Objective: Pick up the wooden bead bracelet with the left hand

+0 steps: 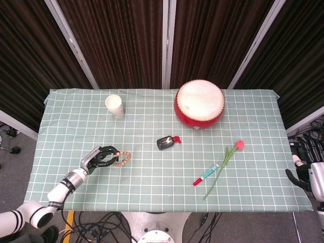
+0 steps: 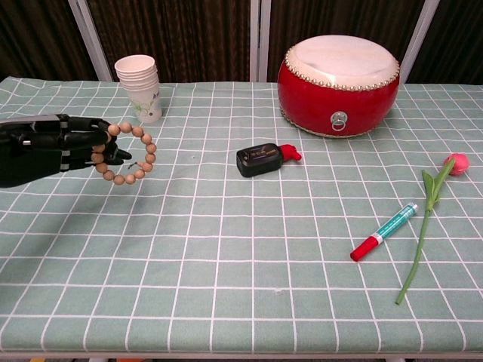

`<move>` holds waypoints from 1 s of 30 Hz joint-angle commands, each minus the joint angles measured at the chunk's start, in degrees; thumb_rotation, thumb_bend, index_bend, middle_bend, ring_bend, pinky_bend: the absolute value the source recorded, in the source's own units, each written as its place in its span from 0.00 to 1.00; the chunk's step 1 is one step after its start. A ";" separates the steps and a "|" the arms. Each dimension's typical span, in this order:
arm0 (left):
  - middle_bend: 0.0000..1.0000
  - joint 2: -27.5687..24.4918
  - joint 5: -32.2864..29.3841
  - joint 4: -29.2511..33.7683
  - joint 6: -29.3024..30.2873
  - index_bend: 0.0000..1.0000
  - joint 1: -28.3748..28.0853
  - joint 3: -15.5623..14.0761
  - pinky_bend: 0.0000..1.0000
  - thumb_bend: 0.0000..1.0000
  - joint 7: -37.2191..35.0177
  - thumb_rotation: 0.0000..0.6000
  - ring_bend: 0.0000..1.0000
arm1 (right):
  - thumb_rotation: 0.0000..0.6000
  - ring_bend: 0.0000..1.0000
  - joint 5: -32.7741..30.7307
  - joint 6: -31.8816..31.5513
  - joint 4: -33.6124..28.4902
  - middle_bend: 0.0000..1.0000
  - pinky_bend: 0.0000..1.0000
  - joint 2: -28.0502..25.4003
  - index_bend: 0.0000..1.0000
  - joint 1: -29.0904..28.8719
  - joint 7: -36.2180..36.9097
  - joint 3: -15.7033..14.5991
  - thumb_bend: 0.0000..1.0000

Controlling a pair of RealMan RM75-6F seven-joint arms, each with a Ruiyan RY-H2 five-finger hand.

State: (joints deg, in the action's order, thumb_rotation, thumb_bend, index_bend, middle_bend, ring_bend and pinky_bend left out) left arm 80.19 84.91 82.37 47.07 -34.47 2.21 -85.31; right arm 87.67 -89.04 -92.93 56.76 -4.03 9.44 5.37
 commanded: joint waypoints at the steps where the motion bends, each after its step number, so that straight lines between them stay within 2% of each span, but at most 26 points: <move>1: 0.54 -5.47 2.21 4.96 -7.15 0.55 -2.55 -0.37 0.10 0.49 -20.53 0.72 0.24 | 1.00 0.00 0.02 -0.33 -0.03 0.00 0.00 -0.11 0.00 0.15 0.13 0.12 0.16; 2: 0.53 -5.68 3.03 4.93 -7.22 0.54 -2.82 -0.67 0.10 0.49 -22.82 0.68 0.24 | 1.00 0.00 0.02 -0.39 -0.03 0.00 0.00 -0.14 0.00 0.18 0.18 0.14 0.16; 4: 0.52 -5.90 4.57 4.65 -6.85 0.51 -3.28 -1.34 0.10 0.49 -27.32 0.51 0.24 | 1.00 0.00 0.03 -0.46 -0.04 0.00 0.00 -0.19 0.00 0.22 0.24 0.18 0.16; 7: 0.51 -5.79 6.77 3.45 -5.45 0.46 -3.81 -2.47 0.10 0.49 -30.12 0.39 0.24 | 1.00 0.00 0.09 -0.67 -0.10 0.00 0.00 -0.25 0.00 0.27 0.22 0.29 0.16; 11: 0.49 -5.56 6.99 2.07 -4.43 0.41 -4.26 -3.23 0.10 0.49 -29.33 0.38 0.22 | 1.00 0.00 0.08 -1.21 -0.45 0.00 0.00 -0.61 0.00 0.33 0.05 0.68 0.15; 15: 0.50 -4.19 3.41 1.24 -3.46 0.42 -3.15 -2.84 0.10 0.49 -17.93 0.42 0.21 | 1.00 0.00 0.25 -1.61 -1.55 0.00 0.00 -1.95 0.00 0.28 0.15 1.16 0.13; 21: 0.56 -2.71 -3.73 2.82 -3.19 0.50 -1.67 -1.24 0.11 0.49 -4.17 0.48 0.24 | 1.00 0.00 -0.06 -1.09 -2.74 0.00 0.00 -3.06 0.00 0.02 -0.87 1.44 0.13; 26: 0.58 -2.30 -7.15 4.32 -3.50 0.52 -0.95 -0.27 0.11 0.48 2.22 0.48 0.25 | 1.00 0.00 -0.27 -0.89 -2.76 0.00 0.00 -2.88 0.00 0.11 -0.85 1.30 0.13; 30: 0.58 -2.19 -8.81 4.93 -3.89 0.52 -0.49 0.60 0.11 0.43 4.99 0.48 0.25 | 1.00 0.00 -0.31 -0.97 -2.64 0.00 0.00 -2.72 0.00 0.27 -0.82 1.20 0.13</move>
State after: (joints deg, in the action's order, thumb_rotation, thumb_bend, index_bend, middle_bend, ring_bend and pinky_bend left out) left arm 77.77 76.77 86.88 43.34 -35.33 2.30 -81.06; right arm 87.36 -90.02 -95.57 54.04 -3.75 8.63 6.57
